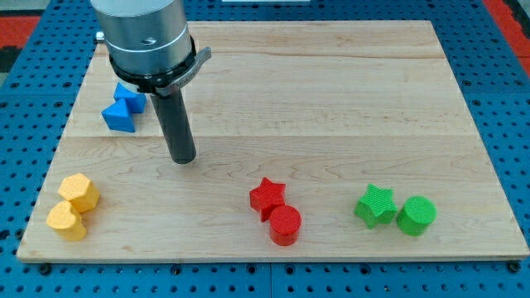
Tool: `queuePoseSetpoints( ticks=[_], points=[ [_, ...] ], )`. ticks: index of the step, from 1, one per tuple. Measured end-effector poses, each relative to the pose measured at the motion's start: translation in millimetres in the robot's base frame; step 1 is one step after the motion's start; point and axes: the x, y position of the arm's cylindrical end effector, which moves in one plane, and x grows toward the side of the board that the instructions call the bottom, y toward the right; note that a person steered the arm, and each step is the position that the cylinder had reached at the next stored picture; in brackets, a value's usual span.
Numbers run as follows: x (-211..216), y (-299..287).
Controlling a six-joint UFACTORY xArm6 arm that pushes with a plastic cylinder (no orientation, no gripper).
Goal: Point at the blue triangle
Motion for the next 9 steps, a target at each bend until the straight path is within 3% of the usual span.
queuePoseSetpoints(
  ticks=[9],
  points=[
    [-2, 29]
  ],
)
